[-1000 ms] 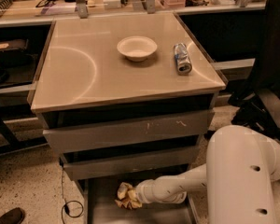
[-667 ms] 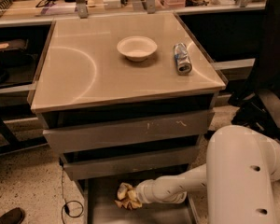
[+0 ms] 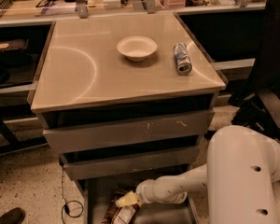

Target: Place brown chip bag into bottom drawer

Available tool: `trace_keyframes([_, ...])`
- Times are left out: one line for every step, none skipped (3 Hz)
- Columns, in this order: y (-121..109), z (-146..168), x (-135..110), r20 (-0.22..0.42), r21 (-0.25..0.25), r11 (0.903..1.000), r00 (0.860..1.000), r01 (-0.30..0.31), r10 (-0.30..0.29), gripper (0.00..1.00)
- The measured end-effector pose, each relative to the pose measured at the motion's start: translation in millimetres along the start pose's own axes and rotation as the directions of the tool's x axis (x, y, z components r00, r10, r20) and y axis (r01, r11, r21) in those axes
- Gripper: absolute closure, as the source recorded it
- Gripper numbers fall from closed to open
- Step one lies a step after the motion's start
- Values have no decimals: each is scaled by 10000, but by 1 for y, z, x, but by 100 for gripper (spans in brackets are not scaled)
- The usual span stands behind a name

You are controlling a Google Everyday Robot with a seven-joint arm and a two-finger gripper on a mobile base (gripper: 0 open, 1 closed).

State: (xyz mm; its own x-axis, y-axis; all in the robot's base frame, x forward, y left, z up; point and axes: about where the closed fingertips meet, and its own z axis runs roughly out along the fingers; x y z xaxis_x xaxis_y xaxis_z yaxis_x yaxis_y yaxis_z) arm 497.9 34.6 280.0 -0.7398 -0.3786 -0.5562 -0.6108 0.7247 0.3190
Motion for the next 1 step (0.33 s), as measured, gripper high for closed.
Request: trace_keyframes([0, 0, 0, 0, 0, 10000, 10000, 0, 0, 0])
